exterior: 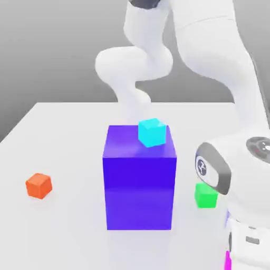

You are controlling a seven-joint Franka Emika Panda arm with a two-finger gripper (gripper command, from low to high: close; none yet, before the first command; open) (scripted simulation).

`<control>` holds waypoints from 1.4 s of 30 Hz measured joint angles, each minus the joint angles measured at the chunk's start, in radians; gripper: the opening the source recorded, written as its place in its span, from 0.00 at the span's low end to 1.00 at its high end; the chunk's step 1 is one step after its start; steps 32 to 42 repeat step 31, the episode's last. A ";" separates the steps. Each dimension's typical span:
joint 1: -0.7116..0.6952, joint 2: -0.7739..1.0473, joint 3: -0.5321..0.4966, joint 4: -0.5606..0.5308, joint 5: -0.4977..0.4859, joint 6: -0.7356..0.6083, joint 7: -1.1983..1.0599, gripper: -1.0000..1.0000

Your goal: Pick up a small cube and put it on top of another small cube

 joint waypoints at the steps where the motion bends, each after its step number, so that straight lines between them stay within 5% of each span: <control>1: -0.001 -0.035 0.003 -0.010 0.005 -0.025 -0.002 0.00; 12: 0.072 -0.401 0.096 -0.386 0.167 -0.012 0.222 0.00; 20: 0.115 -0.666 0.154 -0.678 0.170 0.017 0.484 0.00; 28: 0.079 -0.455 0.160 -0.706 0.026 0.253 0.619 0.00; 29: 0.079 -0.431 0.155 -0.705 0.006 0.275 0.633 1.00; 42: 0.081 -0.431 0.155 -0.705 0.006 0.275 0.633 1.00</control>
